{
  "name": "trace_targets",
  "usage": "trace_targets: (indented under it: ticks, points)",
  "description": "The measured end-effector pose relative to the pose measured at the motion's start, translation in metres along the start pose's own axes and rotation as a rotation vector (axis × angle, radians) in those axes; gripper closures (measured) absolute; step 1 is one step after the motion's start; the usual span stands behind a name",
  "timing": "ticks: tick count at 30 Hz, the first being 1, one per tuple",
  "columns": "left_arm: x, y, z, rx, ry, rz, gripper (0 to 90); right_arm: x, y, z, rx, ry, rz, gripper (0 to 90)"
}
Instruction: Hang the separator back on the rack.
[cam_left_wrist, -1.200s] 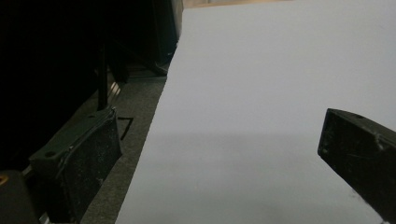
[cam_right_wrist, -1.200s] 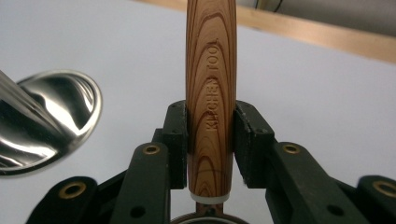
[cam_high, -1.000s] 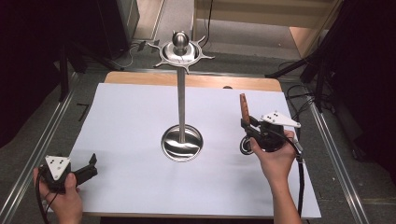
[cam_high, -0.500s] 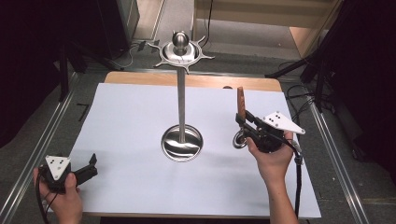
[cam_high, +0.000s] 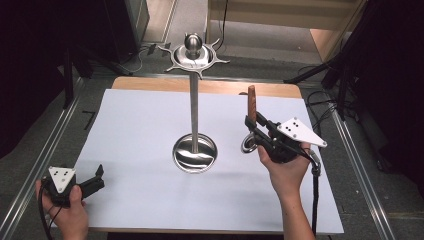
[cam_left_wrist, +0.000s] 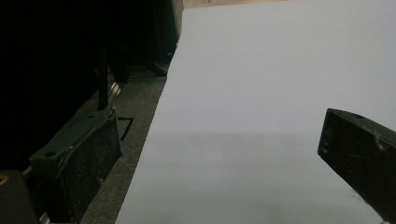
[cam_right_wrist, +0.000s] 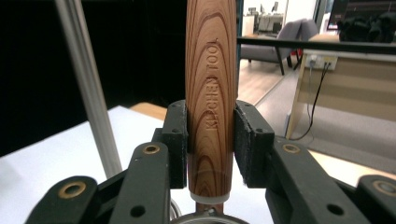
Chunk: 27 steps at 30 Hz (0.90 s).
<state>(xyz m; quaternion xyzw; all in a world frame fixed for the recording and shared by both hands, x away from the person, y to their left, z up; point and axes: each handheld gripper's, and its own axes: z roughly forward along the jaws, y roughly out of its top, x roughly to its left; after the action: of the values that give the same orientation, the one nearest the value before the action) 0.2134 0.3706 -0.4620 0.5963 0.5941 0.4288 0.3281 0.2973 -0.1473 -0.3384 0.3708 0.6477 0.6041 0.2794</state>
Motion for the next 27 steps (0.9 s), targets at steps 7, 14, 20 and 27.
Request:
trace_targets:
  ticks: [7, 14, 20, 27]
  points:
    - [0.0, 0.0, 0.0, -0.001, 0.0, -0.003, 0.3, 0.019, 0.012, -0.003, -0.043, -0.007, -0.011, 69.5]
    - [0.0, 0.0, 0.0, 0.002, 0.0, -0.001, 0.3, 0.033, 0.023, -0.003, -0.058, 0.005, -0.034, 69.5]
    - [0.0, 0.0, 0.0, 0.0, 0.001, -0.002, 0.3, 0.034, 0.032, 0.001, -0.092, 0.037, -0.038, 69.5]
    - [0.0, 0.0, 0.0, 0.0, 0.0, -0.003, 0.3, 0.027, 0.045, 0.006, -0.159, 0.104, -0.034, 69.5]
